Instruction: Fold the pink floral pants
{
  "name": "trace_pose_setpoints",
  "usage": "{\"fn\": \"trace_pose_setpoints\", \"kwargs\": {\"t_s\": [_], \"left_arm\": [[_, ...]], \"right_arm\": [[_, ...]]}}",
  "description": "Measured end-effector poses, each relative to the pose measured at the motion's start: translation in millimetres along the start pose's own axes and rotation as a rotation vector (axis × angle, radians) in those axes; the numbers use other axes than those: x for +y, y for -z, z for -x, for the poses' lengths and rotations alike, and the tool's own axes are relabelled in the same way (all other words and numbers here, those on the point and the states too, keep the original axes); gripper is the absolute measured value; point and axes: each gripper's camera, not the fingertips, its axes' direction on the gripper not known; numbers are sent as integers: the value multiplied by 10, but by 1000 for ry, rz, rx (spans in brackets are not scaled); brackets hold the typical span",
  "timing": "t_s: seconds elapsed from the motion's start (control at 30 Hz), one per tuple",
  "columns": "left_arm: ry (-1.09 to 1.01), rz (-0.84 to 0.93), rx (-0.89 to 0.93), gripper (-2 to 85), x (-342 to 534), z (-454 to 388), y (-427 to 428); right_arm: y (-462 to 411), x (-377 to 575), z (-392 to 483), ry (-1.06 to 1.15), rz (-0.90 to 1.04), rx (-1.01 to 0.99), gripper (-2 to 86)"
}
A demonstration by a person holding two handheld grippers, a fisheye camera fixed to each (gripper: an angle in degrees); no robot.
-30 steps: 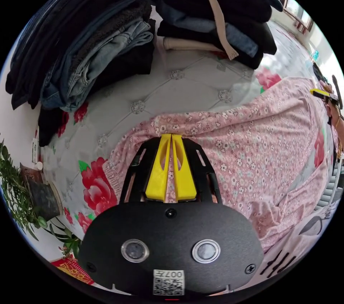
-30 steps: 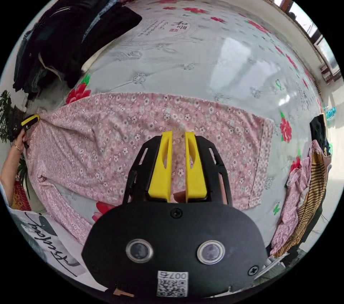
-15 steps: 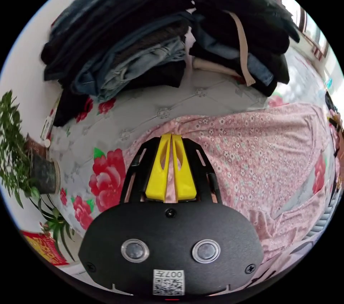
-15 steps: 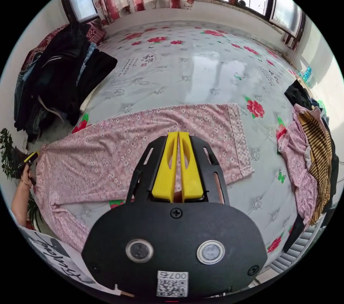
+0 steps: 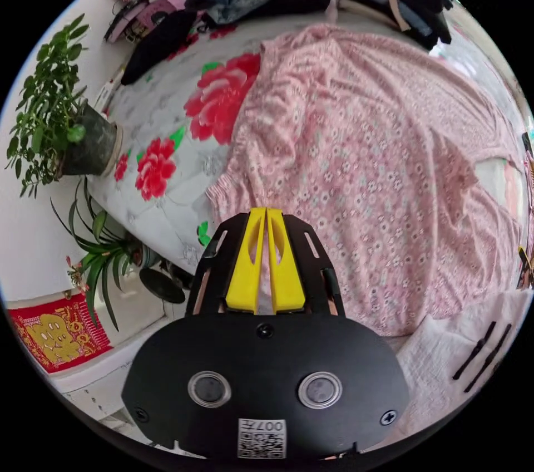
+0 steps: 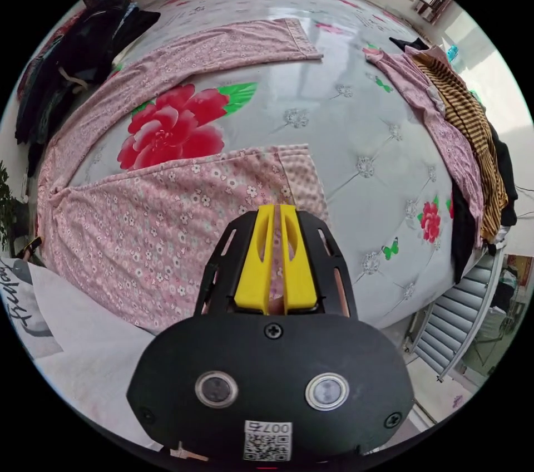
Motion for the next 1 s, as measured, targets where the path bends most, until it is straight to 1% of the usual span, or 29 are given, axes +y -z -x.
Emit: {"fn": "trace_pose_setpoints", "kwargs": {"t_s": [0.03,0.07,0.1,0.2,0.23,0.27,0.33,0.37,0.43,0.5,0.53,0.6,0.63,0.7,0.73,0.77,0.8,0.83,0.87,0.93,1.0], "left_arm": [[3,-60,-16,-10,51,-43,32],[7,-60,-32,-10,53,-89,38],[15,-58,-40,-10,51,-112,49],[17,-36,-82,-10,59,-271,115],[-18,-56,-53,-10,97,-352,168],[-16,-75,-41,-10,144,-407,200],[-12,-84,-65,-10,200,-477,239],[-26,-71,-79,-10,215,-523,277],[-32,-72,-103,-10,246,-552,394],[-3,-133,-108,-10,328,-506,622],[5,-182,-82,-10,400,-458,781],[-8,-230,-13,-10,506,-409,929],[-27,-226,30,-10,559,-405,934],[-73,-145,77,-10,594,-449,779],[-87,-58,70,-10,604,-482,614],[-78,-50,60,-10,641,-486,576],[-83,-73,77,-10,663,-477,619],[-74,-60,117,-10,651,-445,678],[-53,-66,132,-10,636,-401,768],[-35,-144,146,-10,621,-328,988],[-25,-215,164,-9,526,-255,1197]], "right_arm": [[55,19,-55,45,-62,-10,-2],[18,-32,-150,34,-31,64,-2],[55,-57,-193,52,-52,56,-2],[49,-205,-614,-98,17,226,-3],[43,-208,-861,-198,56,246,-3],[136,-162,-1068,-267,22,146,-3],[354,-72,-1193,-314,-61,41,-3],[534,9,-1159,-299,-133,19,-3],[766,150,-1050,-255,-198,5,-2],[949,332,-929,-207,-236,-27,-1],[1033,482,-843,-174,-254,-41,-1],[1039,691,-737,-131,-242,-51,2],[950,802,-696,-114,-196,-47,4],[716,924,-715,-135,-79,-44,9],[570,983,-777,-176,1,-59,11],[638,1060,-843,-222,-47,-98,14],[702,1069,-879,-250,-71,-108,15],[822,1060,-936,-297,-78,-114,19],[984,1038,-962,-320,-138,-117,23],[1191,950,-967,-330,-206,-144,31],[1315,741,-921,-300,-219,-179,38]]}}
